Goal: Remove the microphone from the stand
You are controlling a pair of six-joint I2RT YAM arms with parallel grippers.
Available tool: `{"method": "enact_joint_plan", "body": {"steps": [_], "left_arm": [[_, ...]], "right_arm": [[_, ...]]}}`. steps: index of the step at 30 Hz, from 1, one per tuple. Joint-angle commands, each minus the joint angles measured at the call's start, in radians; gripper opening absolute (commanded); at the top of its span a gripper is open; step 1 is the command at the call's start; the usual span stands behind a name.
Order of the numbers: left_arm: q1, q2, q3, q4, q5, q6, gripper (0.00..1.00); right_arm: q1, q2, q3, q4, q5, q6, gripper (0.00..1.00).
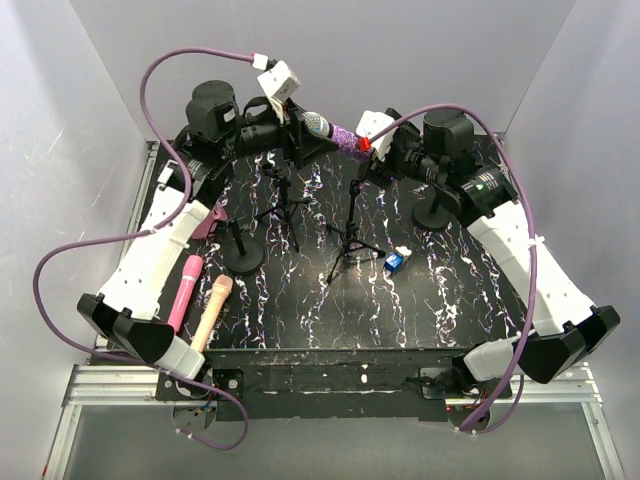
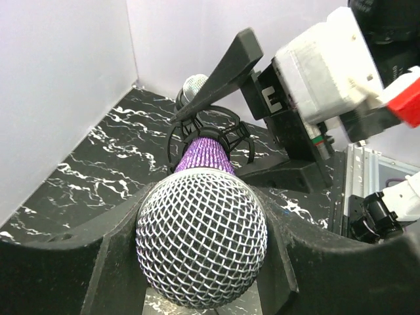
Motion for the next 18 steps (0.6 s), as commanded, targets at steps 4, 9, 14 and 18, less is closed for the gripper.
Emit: {"method": "enact_joint_plan", "body": {"steps": [4,9,14,18], "left_arm": [[0.021,-0.165,0.222,-0.164,-0.242,0.228,0.00],[0.021,-0.139,0.430,-0.352,-0.367,0.359,0.00],[0.021,-0.094,0.628,-0.605,-0.544,0.591,0.00],[0.021,-0.147,0.566,-0.728,-0.771,0.725,0.00]], "right_arm": [[-0.019,-0.006,-0.013,-0.060,0.058,-0.003,0.79],[-0.019,-0.018,-0.014,-0.070,0.035,0.000,0.79],[-0.019,-0.048,0.010,-0.071,-0.012,0.017,0.80],[-0.018,-0.071,0.026,-0.077,-0.081,0.029,0.81]]}}
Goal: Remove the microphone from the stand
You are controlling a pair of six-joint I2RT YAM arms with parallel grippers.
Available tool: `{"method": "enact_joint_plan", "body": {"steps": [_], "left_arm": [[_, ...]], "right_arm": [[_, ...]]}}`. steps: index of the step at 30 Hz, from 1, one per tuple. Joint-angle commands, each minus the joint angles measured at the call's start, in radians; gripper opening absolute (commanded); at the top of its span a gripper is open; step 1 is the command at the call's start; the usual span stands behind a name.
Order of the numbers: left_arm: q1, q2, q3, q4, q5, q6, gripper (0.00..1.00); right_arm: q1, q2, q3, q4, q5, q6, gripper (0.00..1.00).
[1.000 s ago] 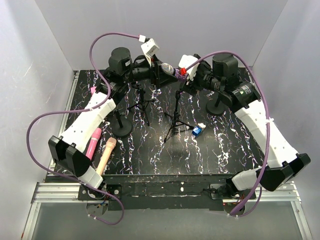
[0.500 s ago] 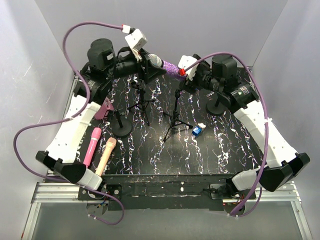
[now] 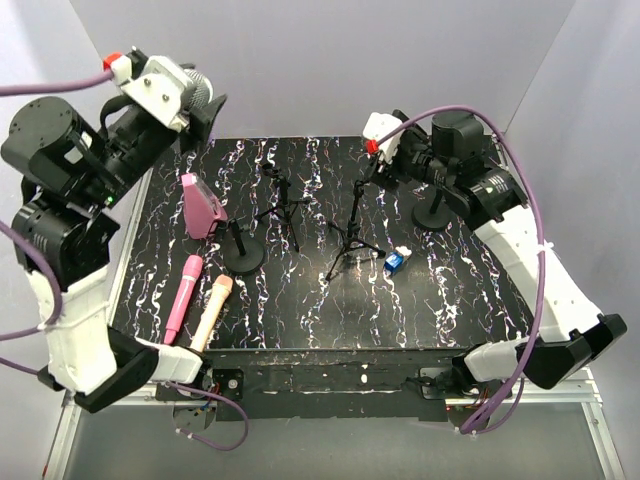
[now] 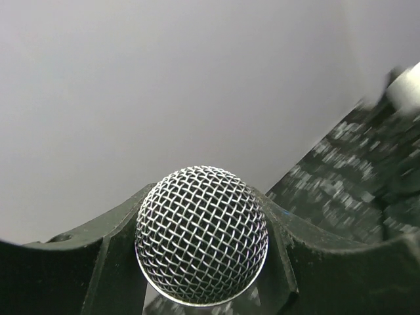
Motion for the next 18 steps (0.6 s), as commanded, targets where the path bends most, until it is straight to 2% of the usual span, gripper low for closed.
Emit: {"method": "enact_joint_plan", "body": {"steps": [1,3,6,8,10,14,18], "left_arm": [[0.002,-0.036,-0.067,-0.250,-0.339,0.231,0.00],[0.002,-0.071,-0.125,-0.324,-0.402,0.277,0.00],[0.002,-0.106,-0.229,-0.448,-0.633,0.312,0.00],[0.002,-0.132,-0.317,-0.540,-0.767,0.299,0.00],[0.002,-0.178,-0.418,-0.596,-0.829,0.250,0.00],[0.052,-0.327,-0.732,-0.587,-0.858,0.214,0.00],[0.118,-0.422,-0.955,-0.564,-0.840,0.152,0.00]], "right_arm": [[-0.003,-0.051,0.028,-0.045,-0.084,0.037,0.81],[0.001,-0.060,0.035,-0.042,-0.116,0.043,0.82],[0.008,-0.071,0.057,-0.042,-0.143,0.044,0.83],[0.011,-0.076,0.072,-0.045,-0.165,0.042,0.83],[0.012,-0.080,0.081,-0.047,-0.180,0.045,0.84],[0.017,-0.090,0.089,-0.047,-0.197,0.060,0.84],[0.020,-0.102,0.072,-0.041,-0.206,0.062,0.84]]}}
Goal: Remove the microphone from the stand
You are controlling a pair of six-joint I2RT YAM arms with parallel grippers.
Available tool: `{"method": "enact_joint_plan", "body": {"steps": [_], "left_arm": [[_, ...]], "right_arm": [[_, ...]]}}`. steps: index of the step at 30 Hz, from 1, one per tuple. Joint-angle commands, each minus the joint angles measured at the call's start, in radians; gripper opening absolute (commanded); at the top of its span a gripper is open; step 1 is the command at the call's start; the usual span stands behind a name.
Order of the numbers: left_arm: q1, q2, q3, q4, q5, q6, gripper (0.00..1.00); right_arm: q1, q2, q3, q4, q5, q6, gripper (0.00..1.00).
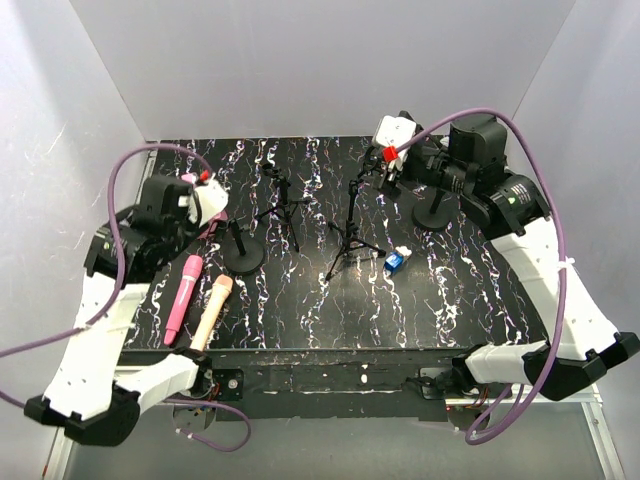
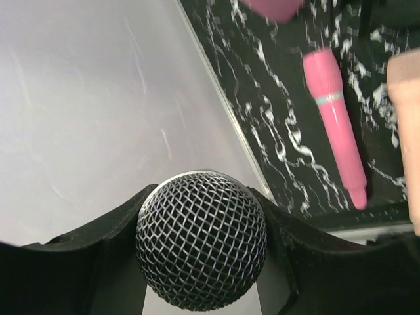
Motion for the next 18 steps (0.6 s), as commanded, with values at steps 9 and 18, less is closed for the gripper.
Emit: {"method": "enact_joint_plan", "body": {"steps": [9,18], "left_arm": [[0.234,-0.132,-0.405,0.064,0.064,-0.213,0.00],[0.593,0.010,-0.635,0.452,0.250,-0.106,0.00]], "right_arm": [[0.006,-0.042,0.013,0.031,-0.046,0.030,0.84],[0.006,-0.045,0.028,0.019,-0.026,0.032,0.85]]}}
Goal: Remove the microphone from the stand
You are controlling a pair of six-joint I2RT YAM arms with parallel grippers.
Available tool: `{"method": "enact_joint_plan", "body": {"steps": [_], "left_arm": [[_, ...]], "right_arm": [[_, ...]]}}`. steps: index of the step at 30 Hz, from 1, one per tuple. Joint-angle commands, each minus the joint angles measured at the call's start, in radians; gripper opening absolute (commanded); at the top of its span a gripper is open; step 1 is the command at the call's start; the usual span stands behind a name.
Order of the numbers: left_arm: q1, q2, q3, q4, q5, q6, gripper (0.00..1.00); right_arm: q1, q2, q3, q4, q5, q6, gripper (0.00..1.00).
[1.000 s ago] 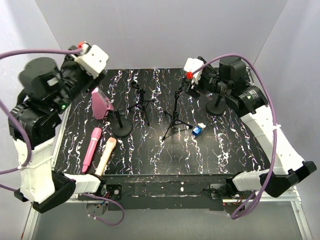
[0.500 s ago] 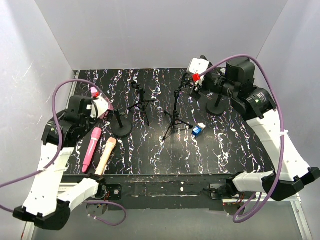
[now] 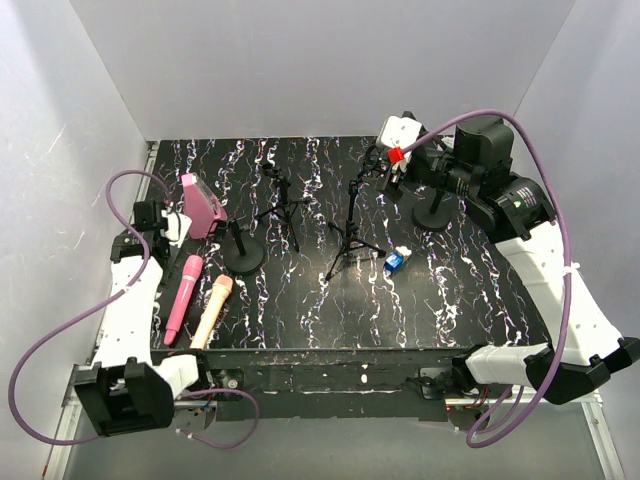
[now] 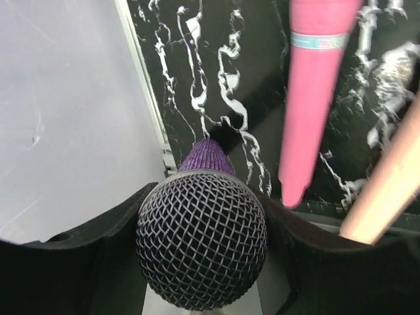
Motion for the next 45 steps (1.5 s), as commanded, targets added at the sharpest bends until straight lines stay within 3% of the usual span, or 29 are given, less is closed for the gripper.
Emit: {"method": "enact_joint_plan", "body": {"steps": [1,11,29,34,40,45], "left_arm": [[0.126,0.035,-0.102,0.294,0.075,0.079,0.00],[0.126,0.095,-0.335,0.517,0.063,0.058,0.00],[0.107,0.196,-0.541,0.786,0.092,-0.057,0.00],[0.106,0.232,-0.515,0.806,0.099,-0.104,0.00],[0.159,0.550,-0.285,0.614,0.107,-0.232,0.00],[0.195,0.608,-0.184,0.519,0.130,-0.244,0.00]], "right_arm": [[0.005,-0.023,0.028,0.015,0.003,0.010,0.85],[0.012,-0.017,0.057,-0.010,0.020,0.011,0.85],[0.053,0.006,0.105,0.003,0.002,0.053,0.86],[0.058,0.008,0.113,-0.011,0.002,0.051,0.86],[0.068,0.009,0.120,-0.017,-0.002,0.044,0.85],[0.071,-0.008,0.100,-0.010,0.018,0.027,0.86]]}}
